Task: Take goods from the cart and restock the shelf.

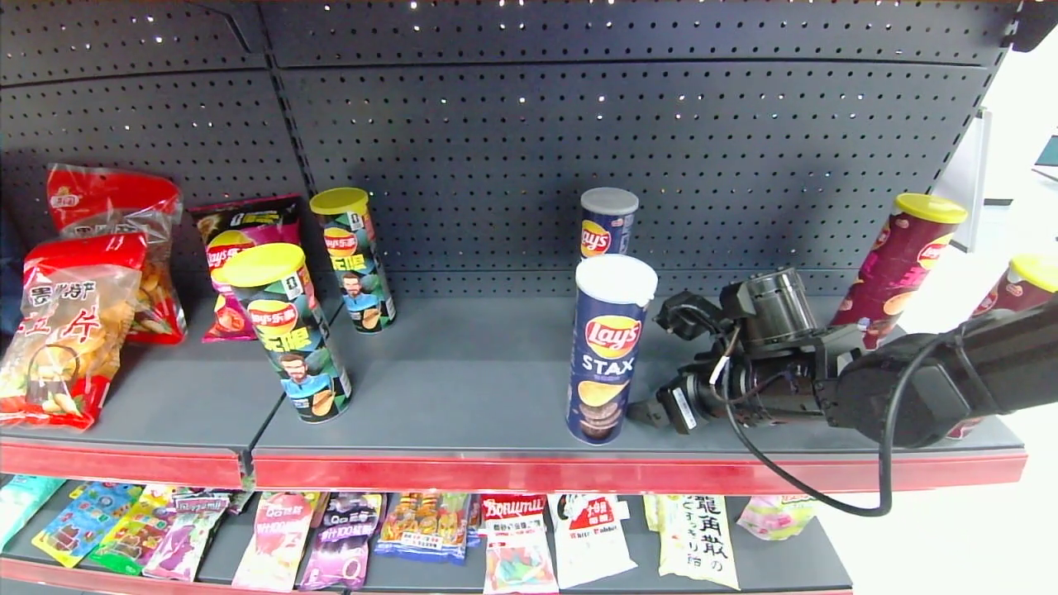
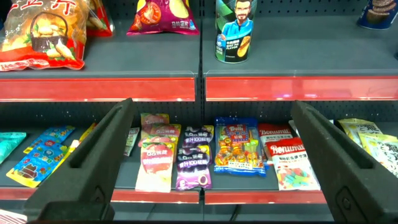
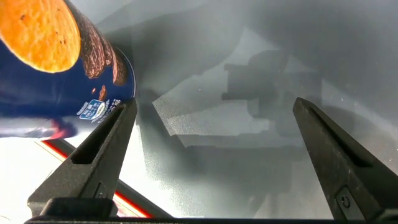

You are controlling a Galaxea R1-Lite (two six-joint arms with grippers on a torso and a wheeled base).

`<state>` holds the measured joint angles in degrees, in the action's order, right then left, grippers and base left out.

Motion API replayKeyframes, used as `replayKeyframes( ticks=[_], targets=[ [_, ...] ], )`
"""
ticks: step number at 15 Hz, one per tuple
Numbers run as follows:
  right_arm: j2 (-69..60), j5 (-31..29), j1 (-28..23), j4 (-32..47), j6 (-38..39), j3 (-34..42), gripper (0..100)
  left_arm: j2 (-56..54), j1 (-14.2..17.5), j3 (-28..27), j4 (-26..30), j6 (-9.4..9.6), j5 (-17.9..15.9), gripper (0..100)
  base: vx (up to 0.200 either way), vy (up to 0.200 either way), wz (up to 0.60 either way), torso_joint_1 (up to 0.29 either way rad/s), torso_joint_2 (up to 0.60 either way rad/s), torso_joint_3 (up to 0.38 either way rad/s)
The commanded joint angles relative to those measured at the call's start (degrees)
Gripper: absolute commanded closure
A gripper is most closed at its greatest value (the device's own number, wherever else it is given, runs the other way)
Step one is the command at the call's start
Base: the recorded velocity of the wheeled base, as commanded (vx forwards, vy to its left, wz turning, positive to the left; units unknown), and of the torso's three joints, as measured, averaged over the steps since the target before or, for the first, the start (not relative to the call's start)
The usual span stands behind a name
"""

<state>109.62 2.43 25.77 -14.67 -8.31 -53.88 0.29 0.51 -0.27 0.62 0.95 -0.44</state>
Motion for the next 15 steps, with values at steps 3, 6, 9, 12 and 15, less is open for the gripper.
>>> replayKeyframes(
  ticks=[3,6,9,12,15],
  targets=[
    [0.3,0.0,0.8,-0.1,0.1,-0.3,0,0.0,0.0,0.0,0.0,0.02,0.0,0,0.0,0.0,0.0,0.0,0.0,0.0],
    [0.3,-0.1,0.8,-0.1,0.1,-0.3,0,0.0,0.0,0.0,0.0,0.02,0.0,0,0.0,0.0,0.0,0.0,0.0,0.0],
    [-0.1,0.0,0.5,0.0,0.0,0.4,0,0.0,0.0,0.0,0.0,0.02,0.0,0,0.0,0.0,0.0,0.0,0.0,0.0],
    [-3.4,0.0,0.0,0.1,0.0,2.7,0,0.0,0.0,0.0,0.0,0.02,0.0,0,0.0,0.0,0.0,0.0,0.0,0.0],
    [-10.7,-0.4,0.5,0.0,0.0,8.1,0,0.0,0.0,0.0,0.0,0.02,0.0,0,0.0,0.0,0.0,0.0,0.0,0.0]
  ],
)
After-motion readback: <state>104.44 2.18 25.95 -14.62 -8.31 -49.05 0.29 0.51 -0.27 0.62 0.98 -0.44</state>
